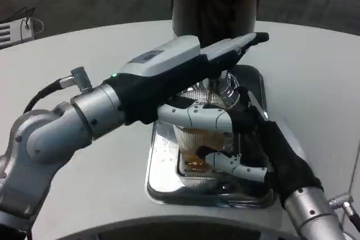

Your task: Grasp the cup under the faucet to collect the drink, then remove the cup.

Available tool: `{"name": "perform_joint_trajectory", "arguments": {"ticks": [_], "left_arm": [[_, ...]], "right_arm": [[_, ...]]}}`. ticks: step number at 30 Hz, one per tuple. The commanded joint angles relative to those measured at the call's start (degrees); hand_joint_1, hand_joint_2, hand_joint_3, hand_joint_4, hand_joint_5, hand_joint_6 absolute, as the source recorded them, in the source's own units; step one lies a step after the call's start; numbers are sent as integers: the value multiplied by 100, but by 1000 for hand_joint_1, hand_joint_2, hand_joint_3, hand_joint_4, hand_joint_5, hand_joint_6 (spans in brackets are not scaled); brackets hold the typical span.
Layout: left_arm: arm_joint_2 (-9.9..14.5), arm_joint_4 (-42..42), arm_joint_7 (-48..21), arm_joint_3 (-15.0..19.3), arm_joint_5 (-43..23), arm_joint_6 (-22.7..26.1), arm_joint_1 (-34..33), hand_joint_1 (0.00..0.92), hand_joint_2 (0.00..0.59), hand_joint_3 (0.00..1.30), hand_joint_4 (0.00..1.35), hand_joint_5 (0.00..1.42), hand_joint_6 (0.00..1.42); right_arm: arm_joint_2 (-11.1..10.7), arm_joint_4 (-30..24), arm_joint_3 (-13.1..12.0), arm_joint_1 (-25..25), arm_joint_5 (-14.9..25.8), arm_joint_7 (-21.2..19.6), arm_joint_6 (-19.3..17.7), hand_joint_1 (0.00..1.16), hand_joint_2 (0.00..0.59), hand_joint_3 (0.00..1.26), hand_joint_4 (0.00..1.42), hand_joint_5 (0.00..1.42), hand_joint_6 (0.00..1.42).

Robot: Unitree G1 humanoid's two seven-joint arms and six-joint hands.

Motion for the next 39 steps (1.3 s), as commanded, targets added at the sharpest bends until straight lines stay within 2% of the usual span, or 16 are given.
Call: {"name": "perform_joint_trajectory", "arguments": {"ticks": [1, 20, 28, 39], "left_arm": [[86, -20, -51, 85, 20, 39, 243, 0, 0, 0, 0, 0, 74], [-257, -217, 783, 949, -412, -374, 824, 0, 12, 20, 0, 46, 142], [-396, -234, 1036, 1264, -663, -677, 1095, 0, 27, 74, 16, 110, 191], [-394, -465, 1215, 1657, -950, -706, 1621, 0, 44, 119, 71, 166, 237]], "right_arm": [[22, 183, 23, -166, 87, -44, -109, 837, 195, 0, 0, 15, 48], [-25, 424, 41, -340, 340, 32, -195, 837, 195, 0, 0, 15, 48], [-46, 477, 74, -390, 448, 113, -268, 838, 200, 0, 0, 21, 59], [-61, 525, 171, -416, 521, 169, -290, 823, 208, 0, 0, 27, 71]]}}
